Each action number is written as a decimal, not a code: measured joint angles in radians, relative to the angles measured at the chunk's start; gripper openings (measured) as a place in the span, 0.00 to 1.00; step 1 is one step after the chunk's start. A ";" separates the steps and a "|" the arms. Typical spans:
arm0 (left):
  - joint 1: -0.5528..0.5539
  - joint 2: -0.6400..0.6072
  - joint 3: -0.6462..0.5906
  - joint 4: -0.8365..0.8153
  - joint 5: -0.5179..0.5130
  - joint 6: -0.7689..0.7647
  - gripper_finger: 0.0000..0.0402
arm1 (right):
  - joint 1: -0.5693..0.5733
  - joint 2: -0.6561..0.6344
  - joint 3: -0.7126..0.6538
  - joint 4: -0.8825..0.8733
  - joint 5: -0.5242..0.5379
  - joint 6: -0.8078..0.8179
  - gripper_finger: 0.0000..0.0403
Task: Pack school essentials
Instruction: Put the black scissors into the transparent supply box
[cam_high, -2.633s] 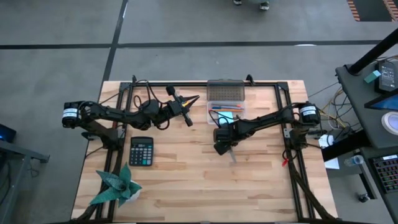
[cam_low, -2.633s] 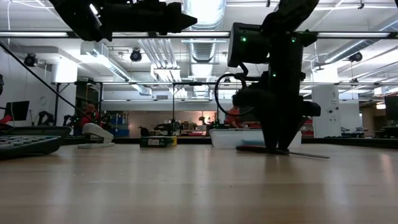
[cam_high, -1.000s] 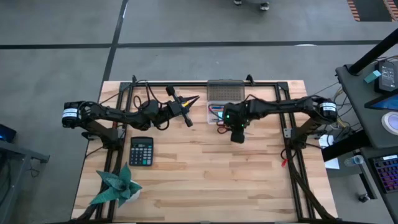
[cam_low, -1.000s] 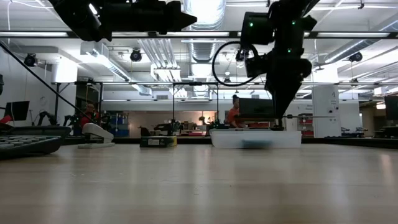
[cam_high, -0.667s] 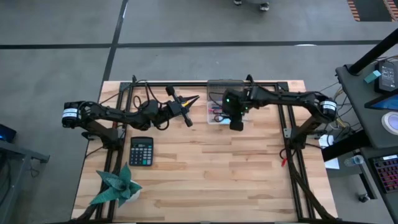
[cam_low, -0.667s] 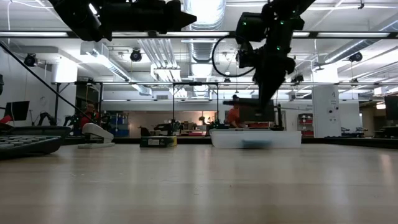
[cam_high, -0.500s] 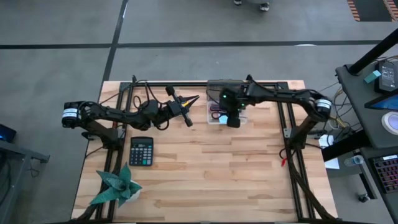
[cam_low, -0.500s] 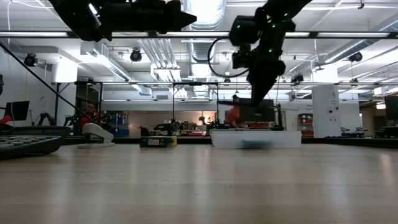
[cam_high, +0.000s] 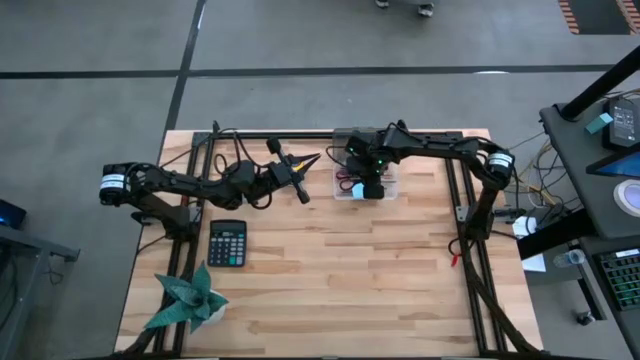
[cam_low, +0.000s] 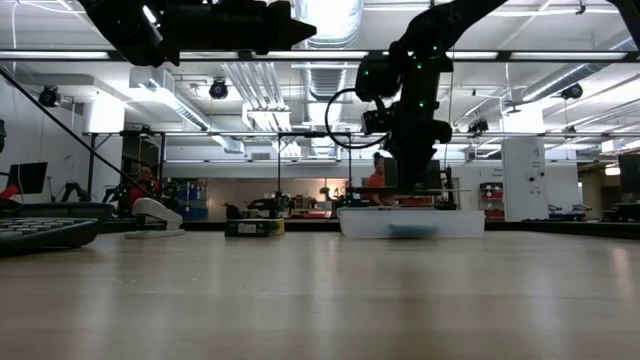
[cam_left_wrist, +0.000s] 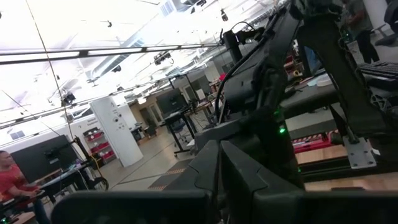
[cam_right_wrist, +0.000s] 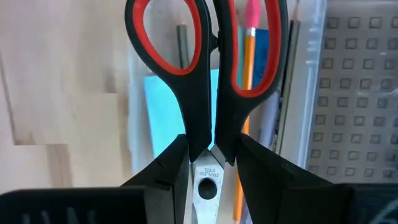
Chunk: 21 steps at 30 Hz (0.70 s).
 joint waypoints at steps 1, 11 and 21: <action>0.000 0.000 0.000 0.001 0.000 0.000 0.00 | -0.006 0.000 -0.005 0.014 0.000 -0.002 0.26; -0.001 0.000 0.000 0.002 0.000 0.000 0.00 | -0.021 0.000 -0.034 0.091 -0.027 -0.033 0.26; -0.001 0.000 0.000 0.002 0.000 0.000 0.00 | -0.028 0.002 -0.064 0.124 -0.026 -0.033 0.26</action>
